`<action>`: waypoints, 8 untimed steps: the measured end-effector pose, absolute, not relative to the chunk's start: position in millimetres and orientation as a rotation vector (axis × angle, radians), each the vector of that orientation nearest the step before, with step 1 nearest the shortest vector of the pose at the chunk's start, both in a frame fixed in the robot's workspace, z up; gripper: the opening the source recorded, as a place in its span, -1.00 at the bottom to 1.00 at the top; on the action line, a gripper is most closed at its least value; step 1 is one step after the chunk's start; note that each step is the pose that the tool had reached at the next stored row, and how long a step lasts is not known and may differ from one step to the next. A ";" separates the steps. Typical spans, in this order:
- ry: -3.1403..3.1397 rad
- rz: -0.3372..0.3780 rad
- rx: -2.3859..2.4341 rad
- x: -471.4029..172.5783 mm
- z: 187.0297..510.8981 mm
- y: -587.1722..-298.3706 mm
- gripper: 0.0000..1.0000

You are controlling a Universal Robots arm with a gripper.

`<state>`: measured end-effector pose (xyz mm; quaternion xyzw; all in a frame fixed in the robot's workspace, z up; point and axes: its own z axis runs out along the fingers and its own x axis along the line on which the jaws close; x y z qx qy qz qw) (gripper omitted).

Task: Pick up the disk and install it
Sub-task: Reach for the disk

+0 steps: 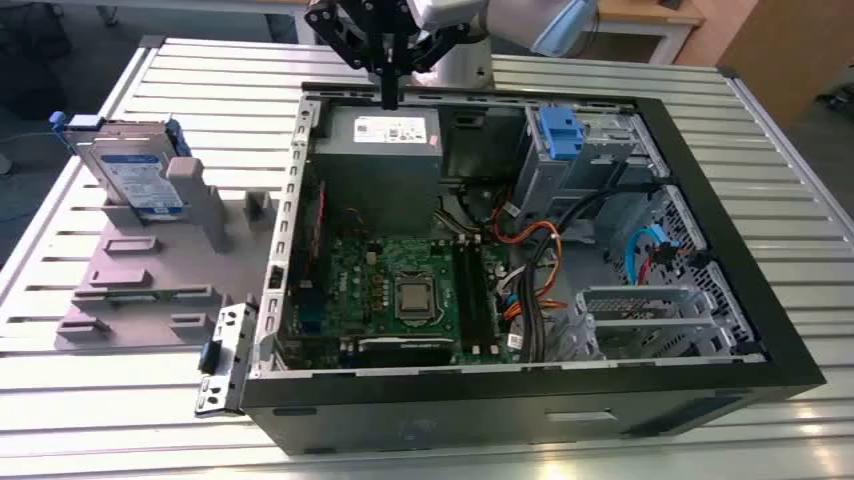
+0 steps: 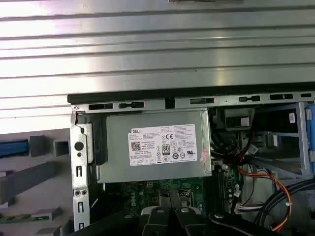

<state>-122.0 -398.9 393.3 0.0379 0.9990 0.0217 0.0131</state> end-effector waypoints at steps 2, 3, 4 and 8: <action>3.112 0.068 0.118 -122.0 393.3 -398.9 -0.79; 3.113 0.068 0.118 -122.0 393.3 -398.9 -0.79; 3.112 0.068 0.118 -122.0 393.3 -398.9 -0.79; 3.113 0.067 0.118 -122.4 393.4 -398.9 -0.79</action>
